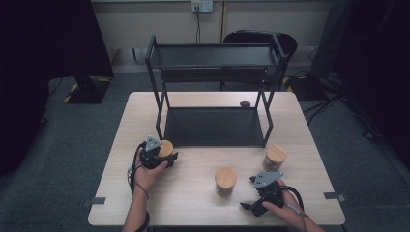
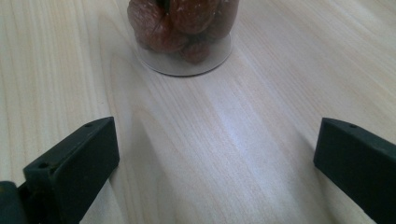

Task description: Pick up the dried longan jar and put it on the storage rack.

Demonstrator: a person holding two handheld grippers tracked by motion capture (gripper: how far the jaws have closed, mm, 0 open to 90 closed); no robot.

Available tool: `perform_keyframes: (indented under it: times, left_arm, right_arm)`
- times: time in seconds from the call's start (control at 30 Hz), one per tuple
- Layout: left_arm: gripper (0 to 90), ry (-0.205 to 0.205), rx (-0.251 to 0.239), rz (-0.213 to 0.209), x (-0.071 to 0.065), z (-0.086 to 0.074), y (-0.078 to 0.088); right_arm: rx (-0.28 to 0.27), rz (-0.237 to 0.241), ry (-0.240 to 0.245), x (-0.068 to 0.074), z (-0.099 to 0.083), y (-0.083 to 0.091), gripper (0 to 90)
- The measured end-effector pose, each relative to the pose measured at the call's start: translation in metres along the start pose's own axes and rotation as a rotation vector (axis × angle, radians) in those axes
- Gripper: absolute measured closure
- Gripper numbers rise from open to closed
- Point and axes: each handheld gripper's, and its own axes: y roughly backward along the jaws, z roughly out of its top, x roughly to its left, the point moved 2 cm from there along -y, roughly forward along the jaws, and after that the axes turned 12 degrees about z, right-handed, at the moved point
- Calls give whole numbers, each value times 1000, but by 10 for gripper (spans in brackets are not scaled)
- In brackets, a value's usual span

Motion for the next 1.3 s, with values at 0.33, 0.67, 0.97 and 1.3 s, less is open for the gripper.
perform_keyframes:
  times: [0.33, 0.67, 0.97, 1.3]
  left_arm:
    - [259, -32, -8, 32, -1, 2, 1]
    - [260, -24, -28, 12, -1, 15, 10]
    - [260, -32, -11, -29, -8, 29, 8]
    - [260, -35, -23, -40, -15, 43, 1]
  right_arm:
    - [0, 0, 0, 0, 0, 0, 0]
    - [0, 0, 1, 0, 0, 0, 0]
    - [0, 0, 1, 0, 0, 0, 0]
    - [0, 0, 1, 0, 0, 0, 0]
